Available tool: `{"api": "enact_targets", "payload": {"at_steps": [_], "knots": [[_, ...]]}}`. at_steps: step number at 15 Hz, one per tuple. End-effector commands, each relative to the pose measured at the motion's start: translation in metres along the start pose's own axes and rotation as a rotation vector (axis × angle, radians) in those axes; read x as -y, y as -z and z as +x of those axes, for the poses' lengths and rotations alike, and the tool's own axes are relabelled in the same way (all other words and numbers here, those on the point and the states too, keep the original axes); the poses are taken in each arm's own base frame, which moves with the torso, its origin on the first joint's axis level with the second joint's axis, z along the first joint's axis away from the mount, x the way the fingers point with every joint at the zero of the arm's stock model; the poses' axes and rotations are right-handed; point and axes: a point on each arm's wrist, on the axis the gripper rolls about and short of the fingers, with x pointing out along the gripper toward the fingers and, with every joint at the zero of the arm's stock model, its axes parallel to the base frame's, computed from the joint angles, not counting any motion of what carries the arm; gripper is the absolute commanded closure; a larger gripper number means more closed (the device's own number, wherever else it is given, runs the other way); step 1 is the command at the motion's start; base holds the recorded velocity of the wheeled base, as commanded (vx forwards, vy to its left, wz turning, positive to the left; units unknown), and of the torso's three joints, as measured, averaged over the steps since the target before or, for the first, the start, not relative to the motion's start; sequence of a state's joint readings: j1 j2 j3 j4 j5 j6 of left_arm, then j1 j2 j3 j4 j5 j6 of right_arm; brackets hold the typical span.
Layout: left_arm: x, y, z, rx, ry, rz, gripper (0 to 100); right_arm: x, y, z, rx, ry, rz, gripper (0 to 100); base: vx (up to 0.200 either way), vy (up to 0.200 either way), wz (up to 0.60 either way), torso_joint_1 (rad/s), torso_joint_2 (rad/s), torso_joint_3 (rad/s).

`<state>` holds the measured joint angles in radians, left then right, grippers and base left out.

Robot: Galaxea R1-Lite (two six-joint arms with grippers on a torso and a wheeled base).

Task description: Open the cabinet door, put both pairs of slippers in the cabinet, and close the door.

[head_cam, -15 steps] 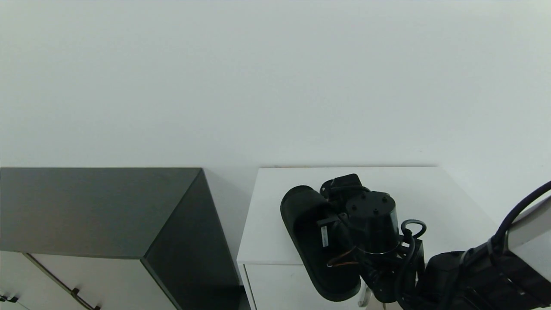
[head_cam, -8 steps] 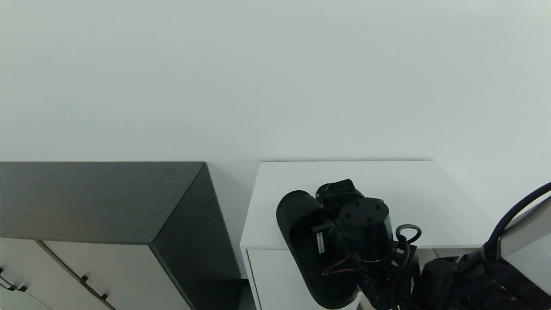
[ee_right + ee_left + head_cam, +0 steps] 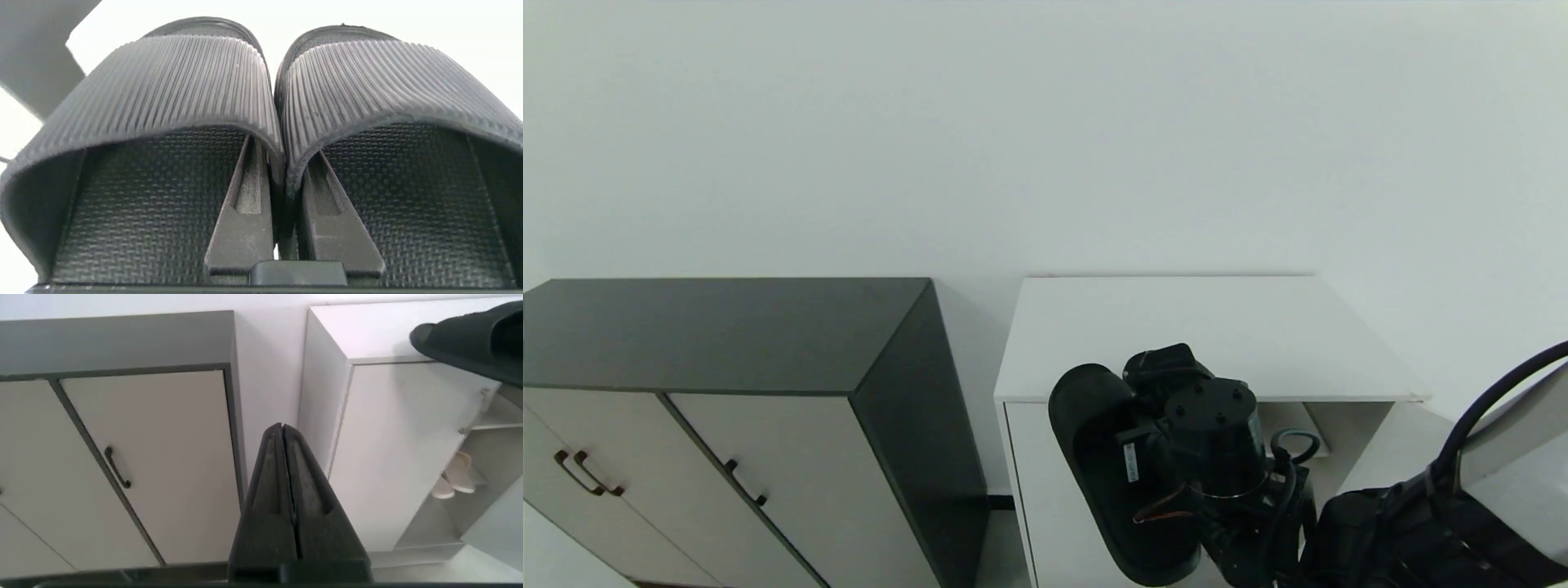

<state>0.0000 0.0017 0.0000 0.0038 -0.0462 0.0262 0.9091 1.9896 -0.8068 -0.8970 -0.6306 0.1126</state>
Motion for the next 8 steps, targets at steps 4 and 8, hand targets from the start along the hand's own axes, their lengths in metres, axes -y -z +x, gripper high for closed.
{"api": "enact_targets", "payload": {"at_steps": [4, 8], "knots": [[0.0000, 0.0001, 0.0000, -0.001, 0.000, 0.000, 100, -0.0016, 0.0062, 0.0028, -0.016, 0.001, -0.011, 100, -0.100, 0.000, 0.00, 0.004, 0.00, 0.002], [0.0000, 0.0001, 0.0000, -0.001, 0.000, -0.002, 100, -0.0013, 0.0070, 0.0026, -0.018, 0.003, -0.012, 100, 0.000, 0.000, 0.00, 0.000, 0.00, 0.000]]}}
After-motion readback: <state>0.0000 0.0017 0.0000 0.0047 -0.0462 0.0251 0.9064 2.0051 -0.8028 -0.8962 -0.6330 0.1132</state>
